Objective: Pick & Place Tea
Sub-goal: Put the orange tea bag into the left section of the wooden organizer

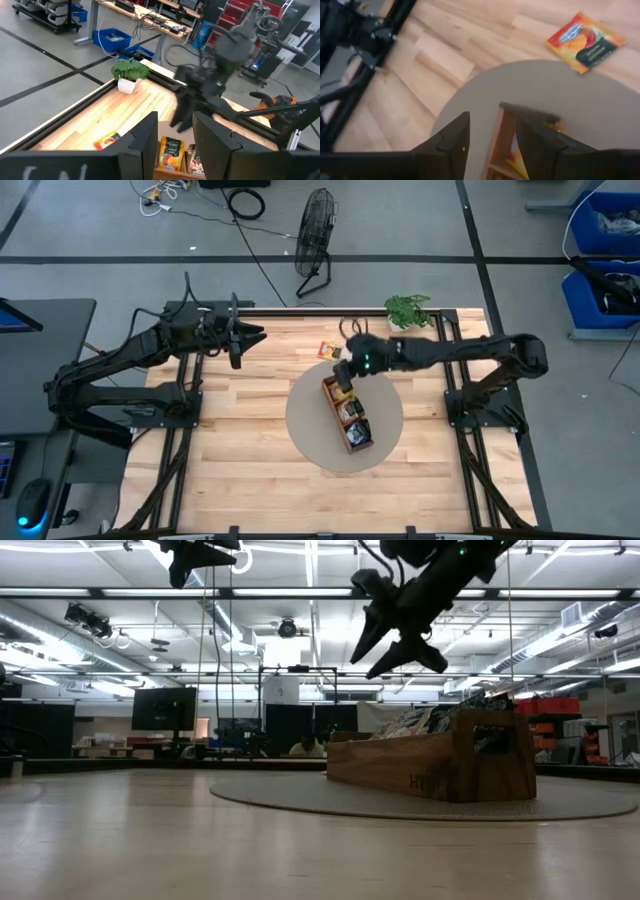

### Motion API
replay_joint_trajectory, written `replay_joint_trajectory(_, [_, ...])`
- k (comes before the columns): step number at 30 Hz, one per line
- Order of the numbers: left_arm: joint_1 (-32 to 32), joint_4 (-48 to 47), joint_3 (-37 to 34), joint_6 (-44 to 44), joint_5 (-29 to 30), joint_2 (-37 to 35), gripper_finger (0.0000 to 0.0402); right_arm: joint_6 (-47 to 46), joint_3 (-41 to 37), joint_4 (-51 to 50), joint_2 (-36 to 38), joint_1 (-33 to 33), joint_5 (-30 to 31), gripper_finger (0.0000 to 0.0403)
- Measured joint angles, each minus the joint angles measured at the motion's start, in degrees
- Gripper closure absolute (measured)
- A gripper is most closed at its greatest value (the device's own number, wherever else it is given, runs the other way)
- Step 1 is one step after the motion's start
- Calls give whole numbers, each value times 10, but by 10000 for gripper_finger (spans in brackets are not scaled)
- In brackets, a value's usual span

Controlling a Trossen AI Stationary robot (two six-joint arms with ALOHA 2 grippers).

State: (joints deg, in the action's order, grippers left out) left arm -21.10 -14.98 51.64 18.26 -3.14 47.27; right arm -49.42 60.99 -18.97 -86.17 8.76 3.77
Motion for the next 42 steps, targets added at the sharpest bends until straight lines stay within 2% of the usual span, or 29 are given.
replay_joint_trajectory(5, [0,0,0,4,0,0,275,22,0,-5,0,73,-43,232])
replay_joint_trajectory(8, [0,0,0,4,1,0,275,69,0,-5,-3,122,-102,229])
replay_joint_trajectory(10, [0,-1,0,7,6,0,275,106,0,-8,-9,147,-120,225])
replay_joint_trajectory(13, [0,-1,0,11,15,0,275,137,1,1,-17,169,-130,212])
replay_joint_trajectory(15, [0,-4,0,21,23,2,275,149,0,-11,-18,181,-159,201])
replay_joint_trajectory(19, [-17,-15,0,44,29,36,275,160,0,-8,-12,193,-180,195])
replay_joint_trajectory(23, [-45,-22,0,81,-5,102,275,147,0,7,8,187,-173,207])
replay_joint_trajectory(25, [-65,-18,0,110,-47,138,275,137,0,9,20,176,-172,213])
replay_joint_trajectory(28, [-93,14,0,126,-118,197,275,119,0,9,41,158,-168,215])
replay_joint_trajectory(32, [-127,70,0,156,-163,269,268,91,0,-1,80,127,-139,213])
replay_joint_trajectory(36, [-163,158,2,180,-221,339,231,74,0,-23,133,96,-82,213])
replay_joint_trajectory(42, [-193,192,50,181,-257,455,162,50,0,-87,191,71,-32,213])
